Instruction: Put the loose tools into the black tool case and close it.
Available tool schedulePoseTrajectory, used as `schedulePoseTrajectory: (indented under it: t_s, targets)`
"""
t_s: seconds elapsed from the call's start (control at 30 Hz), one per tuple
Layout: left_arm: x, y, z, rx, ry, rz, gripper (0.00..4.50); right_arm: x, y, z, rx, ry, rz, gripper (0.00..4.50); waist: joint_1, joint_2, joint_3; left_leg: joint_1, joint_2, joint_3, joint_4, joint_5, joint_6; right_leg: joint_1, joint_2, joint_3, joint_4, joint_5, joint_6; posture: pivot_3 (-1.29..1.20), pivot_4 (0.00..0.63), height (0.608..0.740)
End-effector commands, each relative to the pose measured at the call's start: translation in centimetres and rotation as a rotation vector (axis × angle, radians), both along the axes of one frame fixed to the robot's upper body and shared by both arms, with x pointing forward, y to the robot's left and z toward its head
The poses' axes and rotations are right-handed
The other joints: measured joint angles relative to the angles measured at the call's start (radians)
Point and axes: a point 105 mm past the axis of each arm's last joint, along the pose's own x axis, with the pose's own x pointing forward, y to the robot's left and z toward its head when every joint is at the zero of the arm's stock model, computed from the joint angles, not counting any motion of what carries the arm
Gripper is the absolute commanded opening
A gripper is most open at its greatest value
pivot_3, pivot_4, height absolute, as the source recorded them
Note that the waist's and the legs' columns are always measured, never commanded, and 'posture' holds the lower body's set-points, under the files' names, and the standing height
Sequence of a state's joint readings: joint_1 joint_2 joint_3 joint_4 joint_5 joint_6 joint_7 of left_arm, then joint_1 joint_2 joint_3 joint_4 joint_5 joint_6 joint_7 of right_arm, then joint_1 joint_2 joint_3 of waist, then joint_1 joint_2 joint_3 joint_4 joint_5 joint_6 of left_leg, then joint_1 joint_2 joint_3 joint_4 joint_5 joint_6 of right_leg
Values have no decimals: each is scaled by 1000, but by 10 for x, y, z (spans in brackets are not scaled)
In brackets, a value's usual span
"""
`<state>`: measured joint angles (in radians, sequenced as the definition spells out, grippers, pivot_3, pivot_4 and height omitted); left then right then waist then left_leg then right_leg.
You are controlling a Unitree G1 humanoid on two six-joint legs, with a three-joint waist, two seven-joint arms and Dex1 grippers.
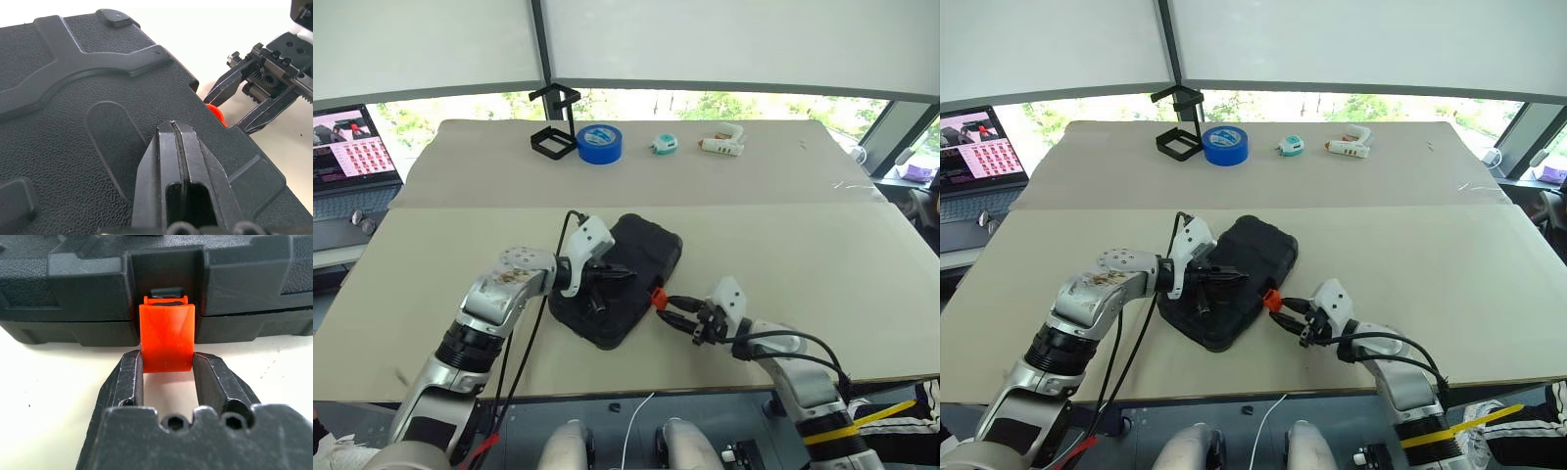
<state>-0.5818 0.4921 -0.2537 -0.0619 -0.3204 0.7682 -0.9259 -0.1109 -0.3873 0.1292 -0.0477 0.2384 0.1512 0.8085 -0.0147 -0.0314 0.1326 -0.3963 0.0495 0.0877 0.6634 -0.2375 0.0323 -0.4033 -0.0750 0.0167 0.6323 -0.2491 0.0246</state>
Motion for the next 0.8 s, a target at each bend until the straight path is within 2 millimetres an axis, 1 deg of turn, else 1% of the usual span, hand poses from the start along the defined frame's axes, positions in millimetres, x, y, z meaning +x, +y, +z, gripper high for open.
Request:
schedulePoseTrajectory:
  t_s: [0.03, 0.2, 0.4, 0.63, 0.8]
  targets:
    - [-11, 21, -54, 137, 208, 74, 0, 0, 0, 19, 46, -105, -22, 1277, -1, 0, 0, 0, 0, 0, 0, 0, 0, 0, 0, 0, 0, 0, 0, 0, 150, 740]
    - [-12, 23, -54, 145, 211, 77, 0, -5, 0, 15, 58, -126, -46, 1277, 0, 0, 0, 0, 0, 0, -1, 0, 0, 0, 0, 0, 0, 0, 0, 0, 150, 740]
    - [-13, 25, -55, 154, 218, 82, 0, -7, 1, 21, 117, -169, -88, 1277, 0, 0, 0, 0, 0, 0, -1, 0, 0, 0, 0, 0, 0, 0, 0, 0, 150, 740]
    - [-14, 24, -56, 156, 224, 79, 0, -5, 8, 29, 155, -201, -79, 1277, -2, 0, 0, 0, 0, 0, -1, 0, 0, 0, 0, 0, 0, 0, 0, 0, 150, 740]
    - [-14, 24, -56, 157, 227, 77, 0, -5, 13, 31, 159, -207, -59, 1277, -3, 0, 0, 0, 0, 0, -1, 0, 0, 0, 0, 0, 0, 0, 0, 0, 150, 740]
